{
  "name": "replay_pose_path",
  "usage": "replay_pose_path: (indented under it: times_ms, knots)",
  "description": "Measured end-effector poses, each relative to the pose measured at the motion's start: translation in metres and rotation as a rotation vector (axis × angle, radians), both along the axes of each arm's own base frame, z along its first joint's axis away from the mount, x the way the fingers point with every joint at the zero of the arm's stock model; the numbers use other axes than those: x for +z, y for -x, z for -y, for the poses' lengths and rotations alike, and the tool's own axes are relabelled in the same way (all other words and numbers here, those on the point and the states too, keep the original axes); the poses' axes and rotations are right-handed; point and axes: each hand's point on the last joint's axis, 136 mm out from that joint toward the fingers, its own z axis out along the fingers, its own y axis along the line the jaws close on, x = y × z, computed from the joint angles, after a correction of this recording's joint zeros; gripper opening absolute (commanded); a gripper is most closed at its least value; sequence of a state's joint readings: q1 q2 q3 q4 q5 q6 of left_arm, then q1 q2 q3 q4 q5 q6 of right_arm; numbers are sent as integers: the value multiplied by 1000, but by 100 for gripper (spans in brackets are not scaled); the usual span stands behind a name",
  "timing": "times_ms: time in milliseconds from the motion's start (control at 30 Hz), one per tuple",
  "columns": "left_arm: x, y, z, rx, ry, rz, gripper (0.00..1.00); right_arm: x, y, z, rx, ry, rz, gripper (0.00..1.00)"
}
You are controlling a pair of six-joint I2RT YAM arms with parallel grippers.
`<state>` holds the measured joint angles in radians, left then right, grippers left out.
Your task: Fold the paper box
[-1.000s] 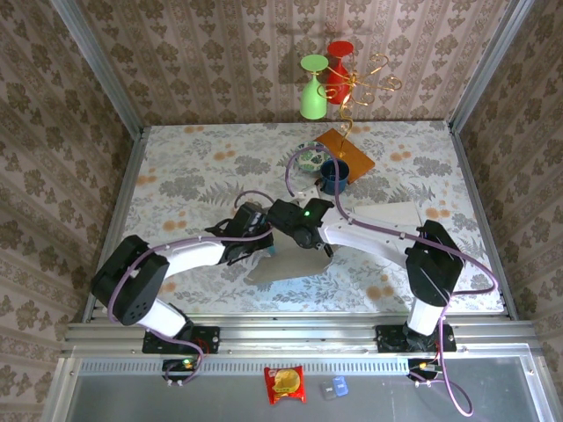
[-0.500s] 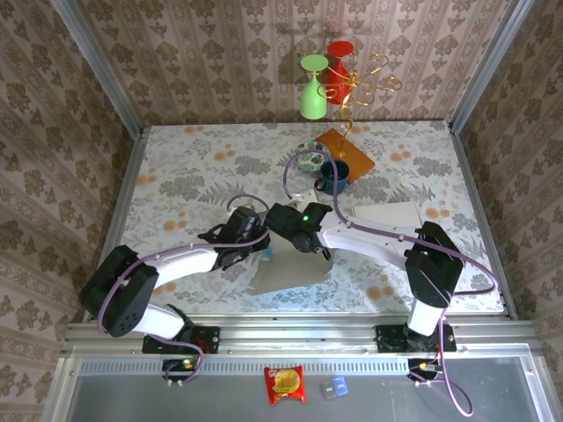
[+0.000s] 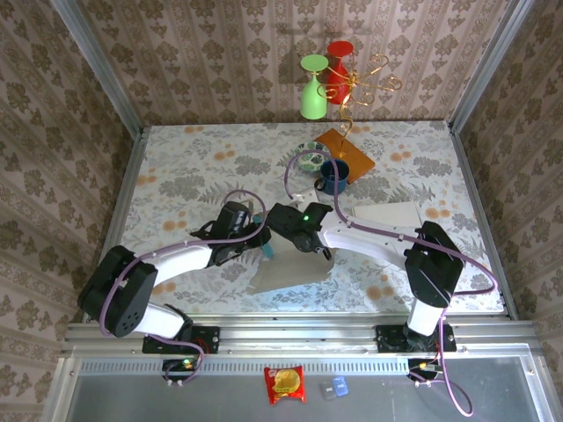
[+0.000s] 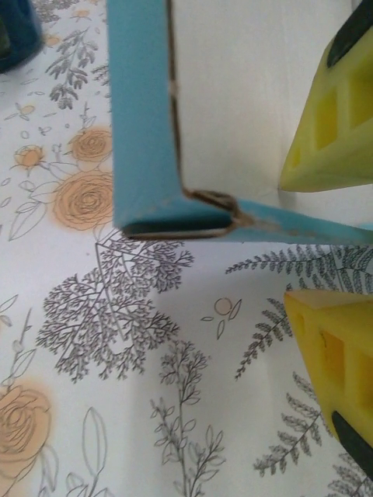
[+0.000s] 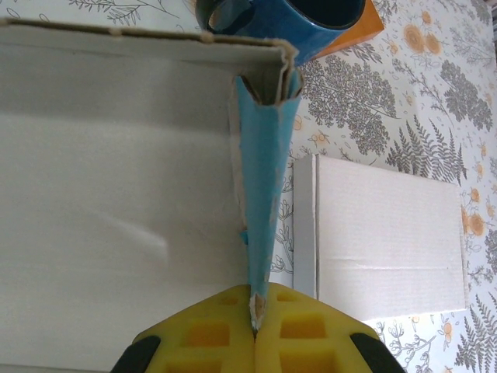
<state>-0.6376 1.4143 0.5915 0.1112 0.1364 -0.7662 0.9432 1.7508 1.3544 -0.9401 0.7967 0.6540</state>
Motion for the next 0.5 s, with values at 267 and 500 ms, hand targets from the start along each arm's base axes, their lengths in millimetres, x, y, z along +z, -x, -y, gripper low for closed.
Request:
replay_pose_path:
  times_ms: [267,500]
  knots:
    - [-10,9,0,-14,-34,-37,31,-10,-5,8,-25,-35,-51,0]
    - [-17,6,9,-27,-52,-52,9,-19,-7,10,-34,-61,-82,0]
